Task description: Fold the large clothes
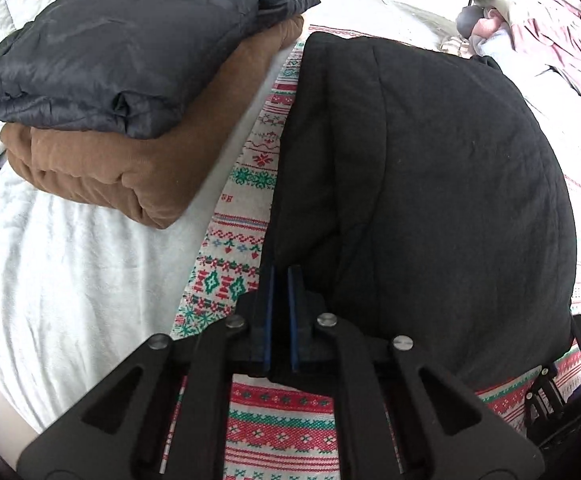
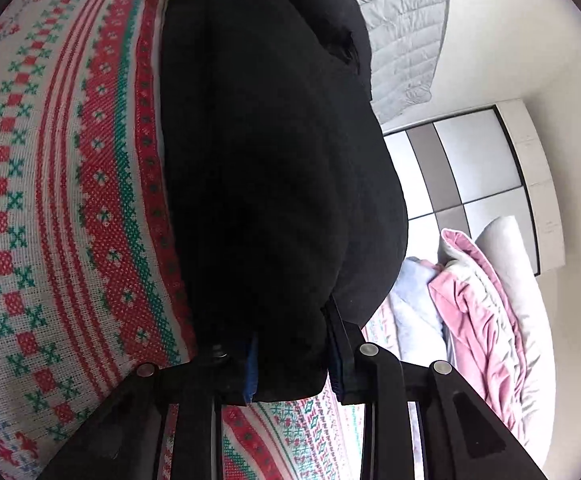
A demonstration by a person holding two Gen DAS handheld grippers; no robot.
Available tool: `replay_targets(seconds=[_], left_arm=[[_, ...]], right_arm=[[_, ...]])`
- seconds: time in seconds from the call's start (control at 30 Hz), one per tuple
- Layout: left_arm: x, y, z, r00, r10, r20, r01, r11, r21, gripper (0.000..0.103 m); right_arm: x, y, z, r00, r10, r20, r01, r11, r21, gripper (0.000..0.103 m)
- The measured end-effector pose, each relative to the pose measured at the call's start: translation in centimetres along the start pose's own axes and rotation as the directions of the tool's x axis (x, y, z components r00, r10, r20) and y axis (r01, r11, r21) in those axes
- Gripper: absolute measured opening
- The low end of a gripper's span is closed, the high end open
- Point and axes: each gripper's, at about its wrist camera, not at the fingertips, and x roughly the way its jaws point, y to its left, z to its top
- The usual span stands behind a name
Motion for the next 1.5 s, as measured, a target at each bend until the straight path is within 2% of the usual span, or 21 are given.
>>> replay_targets(seconds=[0.03,0.1,0.2,0.23,0.3,0.33,0.37,0.43,0.5,0.57,0.6,0.67,0.73,0.77,0.87,0.97,1.07,1.23,1.33,1.43,1.5], left_arm=[[-0.1,0.0,0.0,1.000,-0.001,0.001,0.001,1.000,-0.002,0.007],[-0.5,-0.2,0.2,1.000,-0.006,0.005,0.006,1.000,-0.008,0.007],[-0.9,-0.3,0.2,1.000,0.000,0.011,0.000,1.000,0.005,0.008],[-1.0,-0.3,0.2,1.000,0.004,0.012,-0.004,1.000,0.008,0.008],[-1.2,-0.3,0.2,1.000,0.004,0.009,-0.004,1.000,0.009,0.008],[-1.2,-0.4,0.3,1.000,0.006,0.010,-0.006,1.000,0.011,0.008],[-1.2,-0.5,0.3,1.000,0.009,0.010,-0.009,1.000,0.015,0.008],[-1.2,-0.4,0.3,1.000,0.013,0.007,-0.013,1.000,0.016,0.008],[-1.2,-0.5,0.3,1.000,0.014,0.004,-0.014,1.000,0.013,0.008],[-1.2,-0.5,0.3,1.000,0.014,0.004,-0.014,1.000,0.014,0.008],[-1.1,-0.5,0.4,1.000,0.014,0.003,-0.014,1.000,0.014,0.008],[-1.0,-0.5,0.4,1.000,0.015,0.002,-0.015,1.000,0.016,0.008],[-0.9,-0.5,0.4,1.000,0.017,0.002,-0.017,1.000,0.021,0.008],[-0.9,-0.5,0.3,1.000,0.019,0.003,-0.019,1.000,0.023,0.008],[-0.7,-0.7,0.2,1.000,0.027,0.000,-0.027,0.999,0.027,0.008],[-0.6,-0.9,0.2,0.999,0.034,-0.001,-0.034,0.999,0.034,0.008],[-0.5,-0.7,0.5,1.000,0.028,-0.009,-0.027,0.999,0.032,0.008],[-1.4,1.0,1.6,1.000,-0.012,-0.008,0.012,1.000,-0.024,0.018],[-3.2,2.0,2.8,0.998,-0.024,0.052,0.027,0.998,-0.055,0.019],[-4.7,1.8,4.5,0.992,-0.057,0.112,0.064,0.996,-0.062,0.030],[-5.3,0.8,6.2,0.986,-0.078,0.145,0.085,0.996,-0.037,0.035]], right_arm=[[0.6,-1.0,-0.2,1.000,0.009,0.008,-0.009,1.000,0.018,0.031],[0.5,-2.4,-0.5,0.999,0.028,0.024,-0.030,0.998,0.054,0.042],[0.4,-5.2,-0.6,0.996,0.088,-0.014,-0.085,0.990,0.111,0.052],[0.1,-6.2,-1.1,0.994,0.113,-0.012,-0.110,0.985,0.133,0.053],[-1.6,-8.8,-1.4,0.977,0.206,0.059,-0.215,0.950,0.226,0.054],[-2.2,-10.1,-1.5,0.962,0.252,0.102,-0.271,0.921,0.282,0.054],[-2.4,-12.1,-1.6,0.938,0.307,0.159,-0.345,0.872,0.347,0.054],[-2.2,-15.8,-2.3,0.881,0.380,0.281,-0.473,0.731,0.492,0.054],[-0.9,-18.2,-2.5,0.851,0.401,0.339,-0.524,0.607,0.597,0.053],[1.1,-19.5,-2.5,0.836,0.416,0.356,-0.537,0.497,0.681,0.051],[2.3,-19.6,-2.4,0.828,0.438,0.350,-0.541,0.459,0.705,0.044],[4.8,-19.1,-1.8,0.821,0.477,0.313,-0.528,0.427,0.734,0.034],[6.5,-18.6,-1.5,0.810,0.508,0.294,-0.520,0.389,0.760,0.031],[7.0,-18.5,-1.4,0.811,0.506,0.293,-0.517,0.387,0.764,0.031],[6.7,-16.4,-0.8,0.827,0.510,0.237,-0.487,0.439,0.755,0.031],[7.2,-14.4,0.2,0.857,0.489,0.165,-0.441,0.527,0.727,0.031],[7.4,-13.8,0.8,0.868,0.478,0.133,-0.410,0.540,0.735,0.031],[6.8,-14.5,0.0,0.847,0.502,0.175,-0.442,0.483,0.756,0.031],[5.7,-15.7,-1.2,0.829,0.506,0.239,-0.471,0.400,0.786,0.032],[5.2,-18.6,-2.2,0.850,0.445,0.281,-0.452,0.346,0.822,0.032],[6.1,-20.2,-2.5,0.854,0.435,0.285,-0.443,0.323,0.836,0.032]])
